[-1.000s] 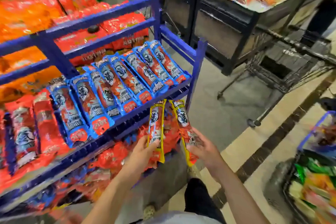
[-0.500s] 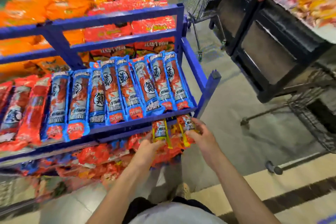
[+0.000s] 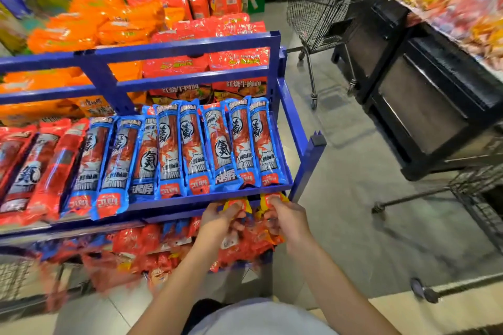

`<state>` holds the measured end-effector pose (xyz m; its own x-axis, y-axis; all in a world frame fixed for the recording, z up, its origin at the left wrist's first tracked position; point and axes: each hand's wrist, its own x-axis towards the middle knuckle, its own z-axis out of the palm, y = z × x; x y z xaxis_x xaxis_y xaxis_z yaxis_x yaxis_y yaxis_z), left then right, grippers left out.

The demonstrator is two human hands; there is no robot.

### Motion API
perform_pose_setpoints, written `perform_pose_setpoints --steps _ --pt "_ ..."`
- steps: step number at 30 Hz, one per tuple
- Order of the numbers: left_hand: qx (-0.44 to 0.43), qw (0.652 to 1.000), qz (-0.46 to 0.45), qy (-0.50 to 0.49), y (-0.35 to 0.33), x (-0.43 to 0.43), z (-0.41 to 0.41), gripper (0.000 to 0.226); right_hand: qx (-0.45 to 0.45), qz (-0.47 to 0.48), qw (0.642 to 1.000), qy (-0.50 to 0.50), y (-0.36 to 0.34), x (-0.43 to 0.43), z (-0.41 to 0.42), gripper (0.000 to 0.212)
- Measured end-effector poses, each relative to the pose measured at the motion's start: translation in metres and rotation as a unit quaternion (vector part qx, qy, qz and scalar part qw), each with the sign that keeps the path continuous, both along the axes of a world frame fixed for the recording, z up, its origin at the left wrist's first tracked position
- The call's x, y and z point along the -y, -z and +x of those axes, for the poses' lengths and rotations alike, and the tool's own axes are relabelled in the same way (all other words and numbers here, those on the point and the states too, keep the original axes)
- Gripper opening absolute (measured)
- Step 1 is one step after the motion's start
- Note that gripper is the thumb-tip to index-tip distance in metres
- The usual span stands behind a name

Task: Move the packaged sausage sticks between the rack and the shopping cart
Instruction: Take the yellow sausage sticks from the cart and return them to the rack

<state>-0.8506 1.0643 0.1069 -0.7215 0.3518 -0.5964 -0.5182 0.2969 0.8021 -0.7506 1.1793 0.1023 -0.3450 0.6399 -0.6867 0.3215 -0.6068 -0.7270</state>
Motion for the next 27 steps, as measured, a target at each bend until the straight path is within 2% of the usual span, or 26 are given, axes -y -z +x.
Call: perform_pose_setpoints --steps 11,16,21,27 --pt "-0.006 0.998 -0.053 0.017 0.002 -0.006 -0.007 0.037 0.001 -0.013 0.998 -0.067 -0.001 -0.004 -0.006 0.035" --pt "-0.002 0.999 -0.035 0.018 -0.002 -0.004 -0.006 0.035 -0.006 -0.025 0.997 -0.076 -0.005 -0.002 -0.002 0.038" --pt "-0.003 1.0 0.005 0.015 -0.001 0.007 -0.004 0.029 -0.001 -0.023 0.985 -0.17 -0.015 0.001 0.004 0.037" --pt "0.009 0.998 0.015 -0.058 0.007 0.054 -0.011 0.015 -0.018 -0.004 0.958 -0.286 -0.016 0.025 -0.008 0.038"
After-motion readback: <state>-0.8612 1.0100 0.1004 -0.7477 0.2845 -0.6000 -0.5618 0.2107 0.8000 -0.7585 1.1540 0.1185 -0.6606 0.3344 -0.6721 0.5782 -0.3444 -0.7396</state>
